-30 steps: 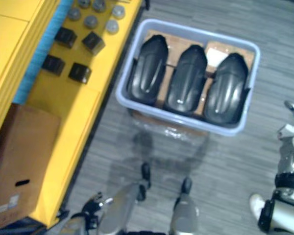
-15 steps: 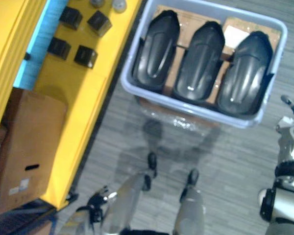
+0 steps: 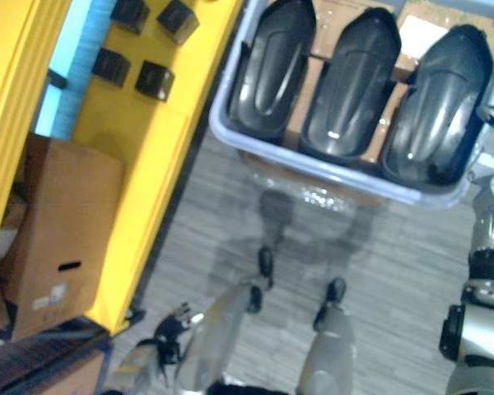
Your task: Walk over and take plastic housings, then place them on the shelf
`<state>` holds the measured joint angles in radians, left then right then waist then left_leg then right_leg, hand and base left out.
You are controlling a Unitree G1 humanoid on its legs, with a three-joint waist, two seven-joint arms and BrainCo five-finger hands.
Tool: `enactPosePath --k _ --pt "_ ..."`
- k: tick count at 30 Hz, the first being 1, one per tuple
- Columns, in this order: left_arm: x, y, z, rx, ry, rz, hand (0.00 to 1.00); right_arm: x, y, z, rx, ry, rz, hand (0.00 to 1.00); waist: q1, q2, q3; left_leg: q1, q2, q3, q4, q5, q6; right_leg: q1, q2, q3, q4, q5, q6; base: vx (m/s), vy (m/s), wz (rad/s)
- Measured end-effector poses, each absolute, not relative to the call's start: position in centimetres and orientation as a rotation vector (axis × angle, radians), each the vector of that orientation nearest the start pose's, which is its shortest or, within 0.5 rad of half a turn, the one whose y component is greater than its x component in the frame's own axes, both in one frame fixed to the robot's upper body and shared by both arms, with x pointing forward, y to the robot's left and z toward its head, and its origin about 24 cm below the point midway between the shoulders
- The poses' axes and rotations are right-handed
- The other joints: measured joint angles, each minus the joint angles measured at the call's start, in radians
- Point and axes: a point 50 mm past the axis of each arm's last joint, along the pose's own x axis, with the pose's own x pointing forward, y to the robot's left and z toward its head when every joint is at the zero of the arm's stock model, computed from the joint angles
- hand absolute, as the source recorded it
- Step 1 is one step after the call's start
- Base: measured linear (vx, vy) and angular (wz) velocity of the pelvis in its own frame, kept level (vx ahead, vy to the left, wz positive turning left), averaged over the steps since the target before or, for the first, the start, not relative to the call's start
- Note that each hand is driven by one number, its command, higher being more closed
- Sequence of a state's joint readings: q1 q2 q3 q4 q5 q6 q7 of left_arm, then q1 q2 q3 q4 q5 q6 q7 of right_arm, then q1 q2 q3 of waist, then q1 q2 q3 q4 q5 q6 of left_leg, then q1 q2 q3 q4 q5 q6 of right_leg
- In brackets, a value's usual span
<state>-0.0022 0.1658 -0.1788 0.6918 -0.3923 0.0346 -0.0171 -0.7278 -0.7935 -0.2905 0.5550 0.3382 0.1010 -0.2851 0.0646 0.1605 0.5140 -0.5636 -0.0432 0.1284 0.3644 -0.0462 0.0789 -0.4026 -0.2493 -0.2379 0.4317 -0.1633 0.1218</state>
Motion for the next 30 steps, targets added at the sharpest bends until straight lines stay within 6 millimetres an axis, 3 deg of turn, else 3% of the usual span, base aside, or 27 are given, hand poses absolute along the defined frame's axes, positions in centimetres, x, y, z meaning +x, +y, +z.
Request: enactPosePath --k 7,19,20,30 --pt "20.1 14.3 -9.5 -0.275 0.681 -0.054 0.00 32.9 -36.3 23.8 -0.146 -0.220 -0.696 0.00 0.003 0.000 0.000 -0.025 -0.001 0.016 0.019 0.000 0.001 -0.045 -0.012 0.017 0.050 -0.019 0.003 -0.01 0.004 -0.02" --pt "20.2 14.4 -9.4 -0.321 0.675 -0.038 0.00 33.4 -36.0 22.9 -0.160 -0.113 -0.694 0.00 0.005 0.001 0.000 -0.069 0.002 0.016 0.041 0.004 0.004 -0.094 -0.016 0.020 0.085 -0.024 0.002 0.00 -0.001 0.00" --pt "20.2 14.4 -9.4 -0.335 0.675 -0.034 0.00 33.5 -35.9 22.9 -0.162 -0.103 -0.690 1.00 0.005 0.001 0.000 -0.071 0.002 0.016 0.042 0.004 0.004 -0.096 -0.016 0.020 0.087 -0.024 0.002 0.00 0.000 0.00" --pt "20.2 14.6 -9.3 -0.377 0.669 -0.018 0.00 33.7 -36.7 22.4 -0.204 0.015 -0.686 1.00 0.007 0.001 -0.001 -0.105 0.009 0.016 0.060 0.004 0.004 -0.130 -0.015 0.021 0.110 -0.026 0.000 -0.02 0.001 0.00"
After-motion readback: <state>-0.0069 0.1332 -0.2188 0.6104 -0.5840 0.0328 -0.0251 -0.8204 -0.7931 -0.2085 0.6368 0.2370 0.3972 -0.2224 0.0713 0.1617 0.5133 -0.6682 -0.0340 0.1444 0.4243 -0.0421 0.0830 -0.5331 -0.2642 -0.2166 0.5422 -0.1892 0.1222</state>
